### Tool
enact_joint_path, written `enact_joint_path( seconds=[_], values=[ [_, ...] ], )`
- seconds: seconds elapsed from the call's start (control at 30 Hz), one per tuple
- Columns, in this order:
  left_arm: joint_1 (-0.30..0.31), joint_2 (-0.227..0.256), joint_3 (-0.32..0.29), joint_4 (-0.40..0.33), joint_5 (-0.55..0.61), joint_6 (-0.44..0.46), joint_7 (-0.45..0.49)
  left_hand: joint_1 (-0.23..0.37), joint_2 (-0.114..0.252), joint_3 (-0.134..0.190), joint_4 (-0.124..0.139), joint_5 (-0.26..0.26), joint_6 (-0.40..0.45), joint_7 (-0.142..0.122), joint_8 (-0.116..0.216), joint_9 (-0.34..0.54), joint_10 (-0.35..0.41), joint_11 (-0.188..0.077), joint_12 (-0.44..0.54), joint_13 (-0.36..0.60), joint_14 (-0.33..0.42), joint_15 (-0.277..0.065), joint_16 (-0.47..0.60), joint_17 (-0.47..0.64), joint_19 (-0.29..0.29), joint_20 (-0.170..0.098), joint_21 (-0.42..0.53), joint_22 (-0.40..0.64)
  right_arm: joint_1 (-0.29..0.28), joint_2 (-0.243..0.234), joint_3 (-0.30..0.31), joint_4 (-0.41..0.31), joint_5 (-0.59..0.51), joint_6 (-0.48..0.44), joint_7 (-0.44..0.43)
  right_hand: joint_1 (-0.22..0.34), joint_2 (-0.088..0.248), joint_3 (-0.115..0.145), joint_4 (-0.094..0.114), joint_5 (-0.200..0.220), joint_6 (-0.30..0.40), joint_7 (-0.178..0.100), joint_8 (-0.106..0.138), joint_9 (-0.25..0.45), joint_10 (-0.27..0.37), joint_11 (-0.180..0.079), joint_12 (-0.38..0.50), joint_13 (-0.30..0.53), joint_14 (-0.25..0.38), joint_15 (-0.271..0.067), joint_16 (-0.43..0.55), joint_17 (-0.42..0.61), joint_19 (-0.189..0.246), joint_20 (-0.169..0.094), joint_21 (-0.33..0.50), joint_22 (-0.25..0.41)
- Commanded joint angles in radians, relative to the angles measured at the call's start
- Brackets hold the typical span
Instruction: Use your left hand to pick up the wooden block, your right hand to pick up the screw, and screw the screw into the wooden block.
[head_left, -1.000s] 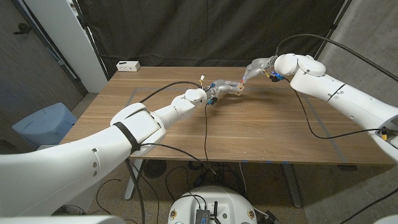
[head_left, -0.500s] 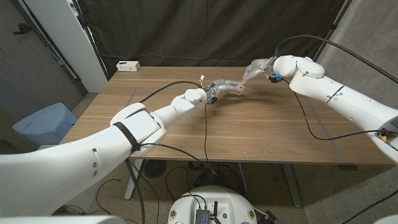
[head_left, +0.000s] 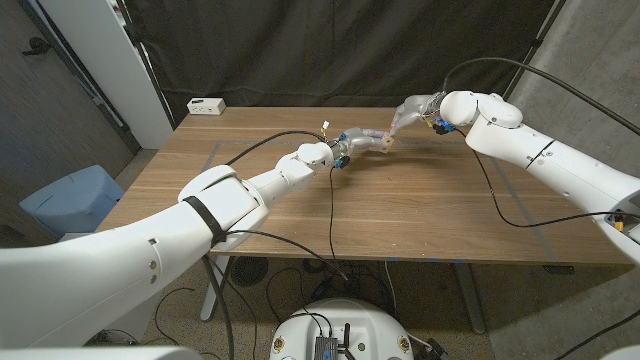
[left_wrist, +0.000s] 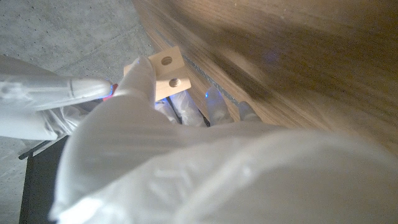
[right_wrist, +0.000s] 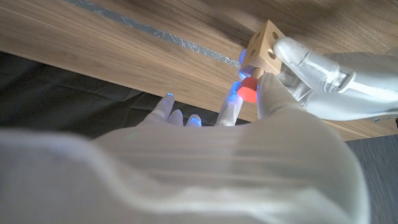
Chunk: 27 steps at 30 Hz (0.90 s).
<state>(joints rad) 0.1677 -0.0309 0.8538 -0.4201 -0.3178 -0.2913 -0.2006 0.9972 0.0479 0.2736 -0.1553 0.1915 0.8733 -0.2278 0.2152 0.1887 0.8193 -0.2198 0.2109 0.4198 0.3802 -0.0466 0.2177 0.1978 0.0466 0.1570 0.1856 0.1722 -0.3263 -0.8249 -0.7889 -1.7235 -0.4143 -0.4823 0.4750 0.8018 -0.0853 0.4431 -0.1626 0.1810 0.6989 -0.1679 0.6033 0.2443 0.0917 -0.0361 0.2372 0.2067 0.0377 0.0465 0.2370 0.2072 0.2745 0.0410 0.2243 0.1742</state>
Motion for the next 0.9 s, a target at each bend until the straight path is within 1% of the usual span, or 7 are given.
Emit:
enact_joint_path(
  seconds=[0.03,0.3,0.63,0.73,0.8,0.9],
  values=[
    [0.003,0.001,0.001,-0.010,0.002,0.008,-0.001,0.001,0.009,0.001,0.006,0.001,0.042,0.018,0.004,0.005,0.011,0.000,0.002,0.003,0.008,-0.080,0.007,0.002,0.001,-0.002,0.010,0.004,-0.004,0.000,-0.001,0.003,-0.012,-0.001,-0.008,0.009,-0.001,0.001,0.003,-0.003,0.018,0.003,0.014,0.003,0.017,-0.006,0.007,0.003,0.015,-0.001,0.007,0.004,0.011,-0.002,0.003,0.002],
    [0.003,0.003,0.000,-0.011,0.000,0.011,0.000,0.000,0.010,0.001,0.007,0.002,0.043,0.019,0.004,0.005,0.011,0.000,0.002,0.003,0.009,-0.079,0.008,0.002,0.001,-0.002,0.010,0.004,-0.010,0.002,-0.001,0.007,-0.012,-0.001,-0.012,0.005,-0.002,-0.002,0.006,-0.003,0.025,0.004,0.016,0.000,0.019,-0.008,0.005,0.002,0.019,-0.003,0.008,0.005,0.014,-0.005,0.002,0.002],
    [0.002,0.002,-0.002,-0.009,-0.001,0.009,0.000,0.000,0.010,0.001,0.007,0.002,0.043,0.018,0.004,0.005,0.011,0.000,0.002,0.004,0.012,-0.081,0.009,0.002,0.001,-0.002,0.010,0.004,-0.019,-0.004,-0.002,-0.007,-0.023,-0.008,-0.017,0.001,-0.003,-0.004,0.008,-0.003,0.040,0.003,0.022,-0.003,0.028,-0.008,0.005,0.002,0.024,-0.004,0.008,0.006,0.018,-0.005,0.001,0.002],
    [0.002,0.001,-0.003,-0.009,-0.002,0.009,0.000,0.001,0.010,0.001,0.006,0.002,0.043,0.020,0.003,0.005,0.011,0.000,0.002,0.004,0.012,-0.080,0.009,0.002,0.003,-0.002,0.010,0.004,-0.023,-0.004,-0.003,-0.009,-0.029,-0.007,-0.024,-0.013,-0.013,-0.013,0.011,-0.003,0.052,0.009,0.026,-0.006,0.039,-0.007,0.007,0.002,0.034,-0.005,0.011,0.006,0.026,-0.004,0.001,0.002],
    [0.002,0.001,-0.003,-0.008,-0.002,0.008,0.000,0.001,0.011,0.001,0.006,0.003,0.041,0.018,0.003,0.005,0.011,0.000,0.002,0.004,0.012,-0.080,0.009,0.002,0.005,-0.002,0.011,0.004,-0.024,-0.002,-0.003,-0.009,-0.030,-0.006,-0.025,-0.027,-0.017,-0.020,0.017,-0.002,0.058,0.009,0.028,-0.007,0.048,-0.007,0.008,0.002,0.041,-0.006,0.013,0.007,0.033,-0.005,0.002,0.002],
    [0.002,0.000,-0.003,-0.005,-0.002,0.007,0.001,0.002,0.011,0.001,0.006,0.003,0.041,0.018,0.002,0.005,0.011,0.000,0.001,0.004,0.012,-0.080,0.009,0.002,0.005,-0.003,0.011,0.004,-0.027,0.002,-0.003,-0.010,-0.036,-0.013,-0.033,-0.054,-0.021,-0.033,0.029,0.000,0.079,0.017,0.036,-0.010,0.067,-0.006,0.011,0.001,0.052,-0.013,0.015,0.007,0.047,-0.007,0.004,0.002]
  ],
)
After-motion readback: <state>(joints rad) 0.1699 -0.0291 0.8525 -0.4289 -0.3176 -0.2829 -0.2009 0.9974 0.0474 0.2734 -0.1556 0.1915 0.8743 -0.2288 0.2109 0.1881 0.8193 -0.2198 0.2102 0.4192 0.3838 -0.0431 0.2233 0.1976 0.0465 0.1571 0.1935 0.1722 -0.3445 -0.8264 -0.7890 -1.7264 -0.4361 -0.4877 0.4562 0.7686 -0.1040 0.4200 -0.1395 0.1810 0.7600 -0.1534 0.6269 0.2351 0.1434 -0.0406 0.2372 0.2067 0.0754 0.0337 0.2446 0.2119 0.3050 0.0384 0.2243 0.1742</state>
